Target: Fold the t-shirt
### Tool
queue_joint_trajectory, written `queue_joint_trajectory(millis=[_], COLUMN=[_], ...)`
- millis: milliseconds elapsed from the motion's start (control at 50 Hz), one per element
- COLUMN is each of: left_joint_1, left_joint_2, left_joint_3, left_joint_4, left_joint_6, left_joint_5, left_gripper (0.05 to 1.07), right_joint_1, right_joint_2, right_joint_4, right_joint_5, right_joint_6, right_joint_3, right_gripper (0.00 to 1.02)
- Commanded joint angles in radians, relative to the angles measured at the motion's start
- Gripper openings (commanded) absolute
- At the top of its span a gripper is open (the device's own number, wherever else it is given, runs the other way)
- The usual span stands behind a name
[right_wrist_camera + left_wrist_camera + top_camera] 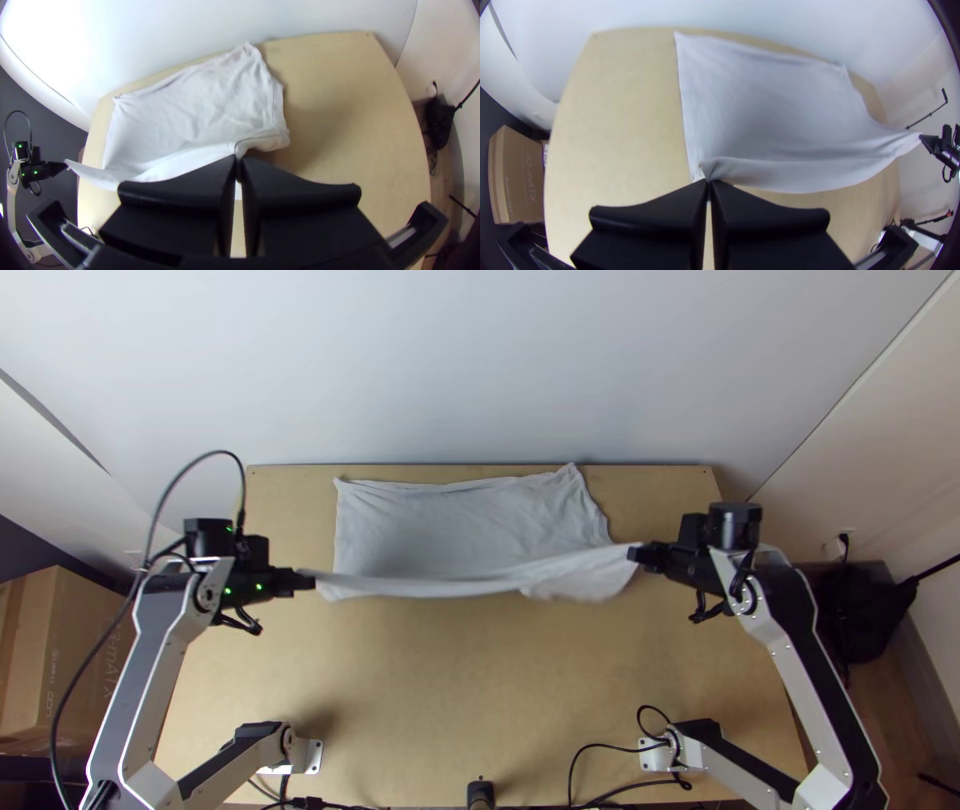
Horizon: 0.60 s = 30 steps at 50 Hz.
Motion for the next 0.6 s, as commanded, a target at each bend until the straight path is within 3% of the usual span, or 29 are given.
queue_joint_trajectory(millis=[0,360,580], left_joint_1=[0.028,0.091,0.111], left_joint_2=[0.013,0.194,0.298], left_joint_3=[0.128,0.523,0.839], left_joint_4=[0.038,0.082,0.139], left_joint_6=[-0.053,-0.096,-0.126], left_joint_5=[-0.003,-0.054,-0.15], left_gripper=[0.08,0.08,0.08], right_joint_1=[-0.011,-0.057,-0.035], right_joint_2=[0.052,0.275,0.388], right_joint_4=[0.021,0.096,0.14], right_joint_5=[0.016,0.021,0.122], right_joint_6=[-0.009,-0.043,-0.084], right_joint_3=[0.113,0.526,0.831], right_gripper=[0.02,0.02,0.02])
